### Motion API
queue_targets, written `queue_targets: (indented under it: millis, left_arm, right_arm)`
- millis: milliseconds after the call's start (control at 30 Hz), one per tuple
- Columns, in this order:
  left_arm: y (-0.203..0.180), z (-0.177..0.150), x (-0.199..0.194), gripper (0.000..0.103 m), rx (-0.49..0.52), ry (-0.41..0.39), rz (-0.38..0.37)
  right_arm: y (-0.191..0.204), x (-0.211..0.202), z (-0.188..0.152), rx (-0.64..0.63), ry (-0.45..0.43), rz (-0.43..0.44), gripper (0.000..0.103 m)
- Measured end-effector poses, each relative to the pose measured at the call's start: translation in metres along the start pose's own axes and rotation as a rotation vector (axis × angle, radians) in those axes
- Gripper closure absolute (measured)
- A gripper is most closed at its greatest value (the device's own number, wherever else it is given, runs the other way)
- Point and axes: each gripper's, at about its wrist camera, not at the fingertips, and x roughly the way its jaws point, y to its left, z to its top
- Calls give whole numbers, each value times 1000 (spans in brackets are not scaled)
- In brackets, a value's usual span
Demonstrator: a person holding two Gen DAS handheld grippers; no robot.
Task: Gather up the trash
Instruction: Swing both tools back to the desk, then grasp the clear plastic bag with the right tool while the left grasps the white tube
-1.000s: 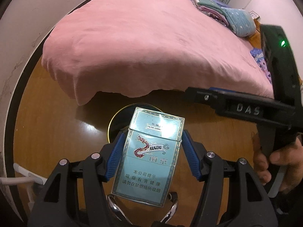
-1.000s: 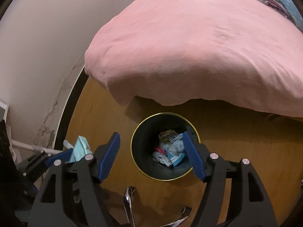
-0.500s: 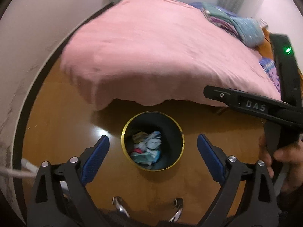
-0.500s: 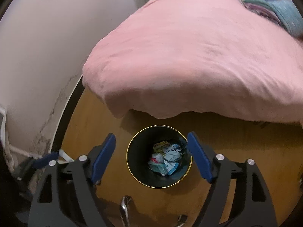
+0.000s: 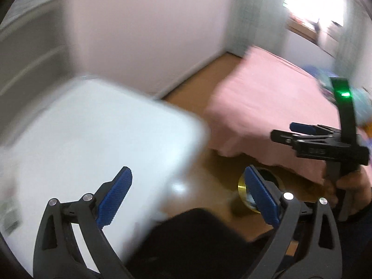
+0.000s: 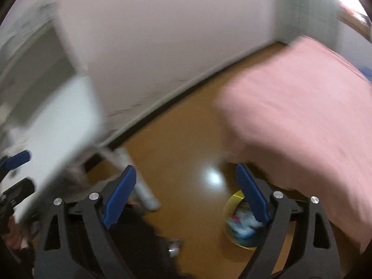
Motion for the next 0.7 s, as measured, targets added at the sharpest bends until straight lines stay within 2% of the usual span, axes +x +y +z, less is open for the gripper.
queue_targets:
  millis: [67,200,300,367,433,500,600,700]
  left_arm:
    - [48,-11,-22,9,-66,-8,85]
    - [155,-48,-72,9,-254,-19,270]
    - [209,-79,-103,9,-370,-27,357]
    - [243,-103,-118,9,-465,-23,415]
    - [272,-127,-132,9,-548,-21,445]
    - [288,-144,-141,9,-589,-11,466]
    - [309,-160,-145,9,-610,7,488]
    - [328,-162,-140,9,-619,20,494]
  right_arm:
    - [67,21,20,-93,35,127,18]
    - [183,54,41,-248,99,297,18]
    - [274,81,49,-327,175,445,18]
    - [322,98,52,-351,223,513,18]
    - [363,112,52,-360,260,545,18]
    - [400,133,55,-363,299,566,18]
    - [435,156,57,-355,347,583,18]
    - [458,176,52,-360,379,560,18]
